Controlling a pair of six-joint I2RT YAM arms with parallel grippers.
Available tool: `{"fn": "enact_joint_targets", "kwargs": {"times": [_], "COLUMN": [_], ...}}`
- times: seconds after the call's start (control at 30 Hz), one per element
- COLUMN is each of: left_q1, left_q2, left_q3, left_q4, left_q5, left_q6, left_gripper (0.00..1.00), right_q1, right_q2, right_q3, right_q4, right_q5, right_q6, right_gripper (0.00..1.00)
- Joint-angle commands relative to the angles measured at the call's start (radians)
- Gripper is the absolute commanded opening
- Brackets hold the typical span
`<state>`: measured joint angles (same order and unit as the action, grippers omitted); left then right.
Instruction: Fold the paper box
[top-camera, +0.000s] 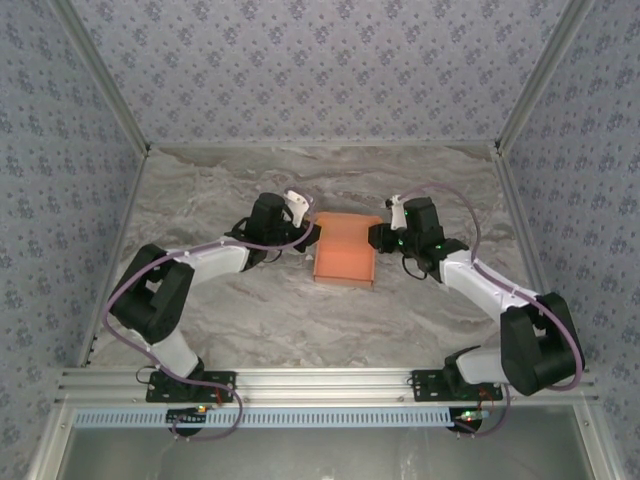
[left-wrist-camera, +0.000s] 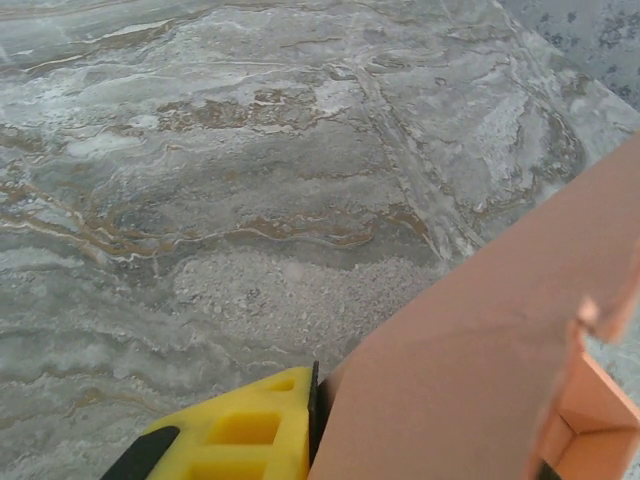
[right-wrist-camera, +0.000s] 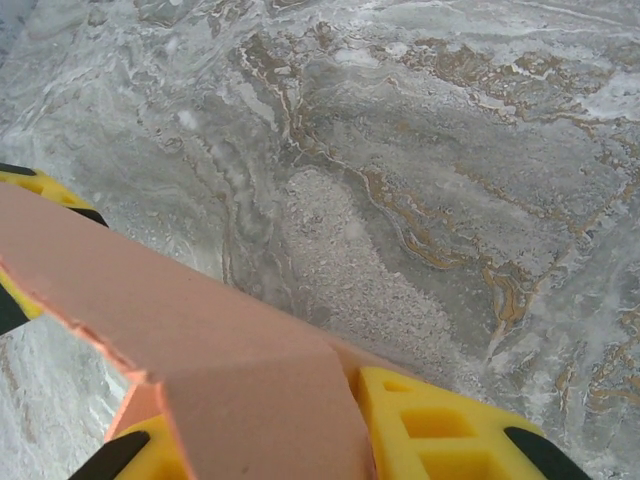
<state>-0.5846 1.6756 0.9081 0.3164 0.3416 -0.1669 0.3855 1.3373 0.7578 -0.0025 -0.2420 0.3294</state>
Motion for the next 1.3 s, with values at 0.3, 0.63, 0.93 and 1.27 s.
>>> {"fn": "enact_joint_targets", "kwargs": {"times": [0.3,0.63,0.93,1.27], "left_q1": [-0.096,-0.133,-0.123,-0.076], "left_q2": [-0.085,-0.119,-0.121,-0.098], "left_q3": [-0.012,-0.031,0.07,0.045], "left_q4": [-0.019,0.026,-0.026,0.022], "left_q5": [-0.133,-0.242,-0.279,-0.255], "left_q6": [-0.186,-0.304,-0.22,-0.225], "left_gripper": [0.09,0.1,0.09,0.22], "right_q1": [0.107,0.153,0.162,0.105], "right_q2": [0.036,-0.004,-0.022,0.055], "right_q3": [0.001,-0.053,-0.053,-0.072], "right_q4": [0.007,0.106,0.166,0.25], "right_q5": [0.099,0.159,0.215,0.192], "right_q6": [0.044,0.034,0.017,0.051], "right_gripper": [0.22,0.21,0.27,0.21]}}
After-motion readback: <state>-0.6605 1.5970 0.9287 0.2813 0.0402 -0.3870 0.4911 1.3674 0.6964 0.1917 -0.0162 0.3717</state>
